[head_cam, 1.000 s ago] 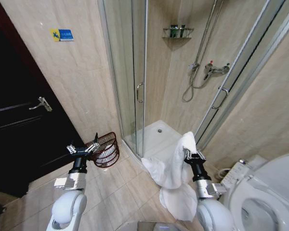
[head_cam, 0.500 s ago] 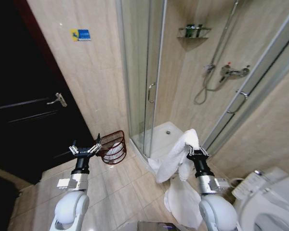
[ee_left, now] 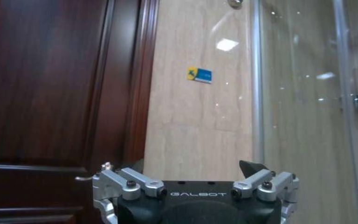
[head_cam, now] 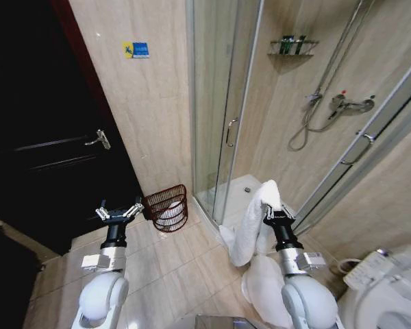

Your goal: Discard the used towel into the hamper.

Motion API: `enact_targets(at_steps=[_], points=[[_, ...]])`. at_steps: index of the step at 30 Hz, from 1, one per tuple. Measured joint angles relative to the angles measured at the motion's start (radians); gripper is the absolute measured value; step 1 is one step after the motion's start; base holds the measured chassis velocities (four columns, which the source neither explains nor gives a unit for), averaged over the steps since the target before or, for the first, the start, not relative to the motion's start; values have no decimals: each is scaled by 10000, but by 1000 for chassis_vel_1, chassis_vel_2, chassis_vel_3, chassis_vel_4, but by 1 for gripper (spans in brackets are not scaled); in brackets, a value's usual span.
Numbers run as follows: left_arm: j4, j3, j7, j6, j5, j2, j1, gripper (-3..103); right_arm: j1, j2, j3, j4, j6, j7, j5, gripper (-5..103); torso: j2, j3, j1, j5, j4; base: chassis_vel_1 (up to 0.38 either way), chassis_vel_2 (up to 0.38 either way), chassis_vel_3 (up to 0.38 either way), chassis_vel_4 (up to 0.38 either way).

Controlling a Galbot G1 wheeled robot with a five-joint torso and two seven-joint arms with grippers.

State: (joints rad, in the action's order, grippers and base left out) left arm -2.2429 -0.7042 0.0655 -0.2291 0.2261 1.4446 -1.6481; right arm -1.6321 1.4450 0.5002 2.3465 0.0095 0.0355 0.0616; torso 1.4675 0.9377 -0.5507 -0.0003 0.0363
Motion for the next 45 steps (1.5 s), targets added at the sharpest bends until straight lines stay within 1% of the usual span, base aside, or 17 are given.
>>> enact_targets(at_steps=[12,24,31,35,45], points=[[-60,11,-12,-116,16,-15,-108,100,-105,81,-97,86,-30,-63,-160,5,0,0,0,4,0,45,53,63,63],[-8,37,-17,-229,22,8,-105,100,-219,85,-128,139,-59,-69,-306,5,0,0,0,3,2,108,109,102,113],[108,60,-11,-601,8,41,-135,100,-194,125,-221,42,-39,-75,-410,5,0,0,0,3,3,81,81,82,92],[109,71,-11,-629,-18,50,-144,100,-108,138,-227,-19,-32,-76,-411,5,0,0,0,2,-3,0,0,0,0],[39,106,-18,-651,-131,126,-186,100,104,118,-204,-150,-56,-93,-381,5,0,1,0,3,0,0,0,0,0]])
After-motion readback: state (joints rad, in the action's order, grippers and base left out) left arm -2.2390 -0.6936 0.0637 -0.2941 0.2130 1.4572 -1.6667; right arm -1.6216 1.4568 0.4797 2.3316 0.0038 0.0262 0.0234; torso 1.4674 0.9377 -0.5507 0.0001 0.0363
